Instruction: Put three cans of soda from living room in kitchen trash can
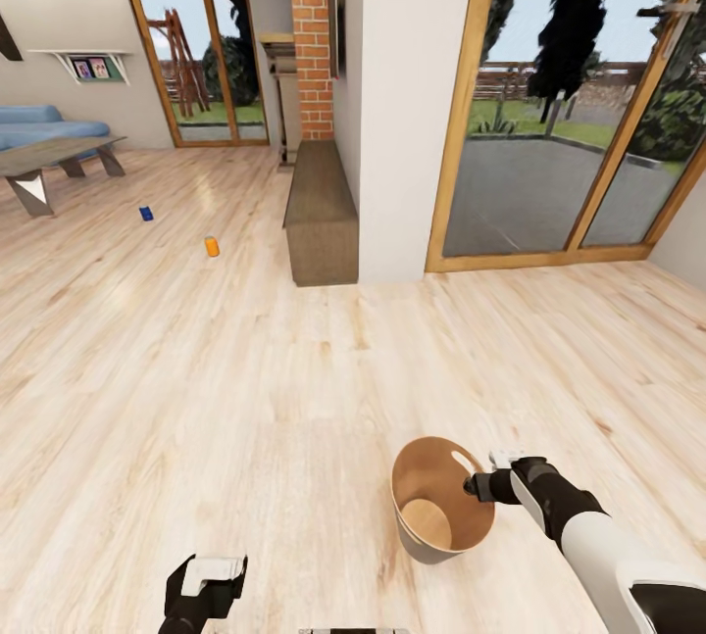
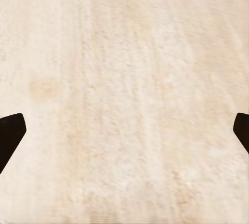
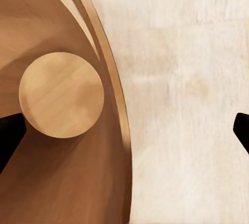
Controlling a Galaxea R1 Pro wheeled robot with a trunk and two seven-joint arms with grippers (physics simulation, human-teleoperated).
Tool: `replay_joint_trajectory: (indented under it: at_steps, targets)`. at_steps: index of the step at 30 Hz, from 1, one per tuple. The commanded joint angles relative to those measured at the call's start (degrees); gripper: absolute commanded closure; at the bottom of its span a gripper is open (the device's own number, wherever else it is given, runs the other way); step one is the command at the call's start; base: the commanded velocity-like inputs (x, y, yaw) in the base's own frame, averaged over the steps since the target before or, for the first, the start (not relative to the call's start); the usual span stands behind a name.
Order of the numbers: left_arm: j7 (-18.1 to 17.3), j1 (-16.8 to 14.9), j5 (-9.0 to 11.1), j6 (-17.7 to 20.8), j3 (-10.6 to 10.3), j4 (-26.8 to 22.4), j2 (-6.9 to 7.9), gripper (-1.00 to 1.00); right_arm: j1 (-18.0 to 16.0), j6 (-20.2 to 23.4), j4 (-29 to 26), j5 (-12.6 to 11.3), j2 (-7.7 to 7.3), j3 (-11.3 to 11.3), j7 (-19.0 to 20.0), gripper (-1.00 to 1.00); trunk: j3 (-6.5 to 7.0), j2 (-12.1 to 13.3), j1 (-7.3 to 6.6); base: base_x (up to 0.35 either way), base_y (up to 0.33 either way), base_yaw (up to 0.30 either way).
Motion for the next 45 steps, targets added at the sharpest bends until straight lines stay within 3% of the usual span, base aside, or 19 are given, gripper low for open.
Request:
replay_joint_trajectory:
  at_steps: [1,8,24,25,37,45]
  targets:
    - [-0.03,0.00,0.03,-0.01,-0.02,0.00,0.00,-1.00,-0.01,0.00,-0.01,0.00,0.00,0.00,0.02,-1.00,-0.23,-0.02,0.02,0.000,0.000,0.000]
    - [-0.16,0.00,0.15,0.17,0.10,0.01,0.00,-1.00,0.02,0.00,0.01,0.06,0.10,0.07,-0.02,-1.00,-1.78,-0.11,0.20,0.000,0.000,0.000]
    - [-0.16,0.00,0.03,0.04,-0.24,-0.50,0.09,-1.00,0.01,-0.06,-0.05,0.19,0.38,0.43,-0.04,-1.00,-1.78,-0.11,0.20,0.000,0.000,0.000]
    - [-0.17,0.00,0.01,0.05,-0.25,-0.53,0.09,-1.00,0.02,-0.06,-0.05,0.22,0.41,0.47,-0.11,1.00,-1.78,-0.11,0.20,0.000,0.000,0.000]
    - [-0.08,0.00,-0.08,0.05,-0.22,-0.10,0.10,-1.00,0.05,-0.03,-0.06,0.26,0.55,0.60,-0.32,1.00,-1.78,-0.11,0.20,0.000,0.000,0.000]
    - [-0.15,0.00,-0.39,0.37,-0.34,0.06,0.08,-1.00,0.03,-0.01,0.02,0.26,0.70,0.62,-0.19,1.00,-0.01,0.00,0.00,0.000,0.000,0.000]
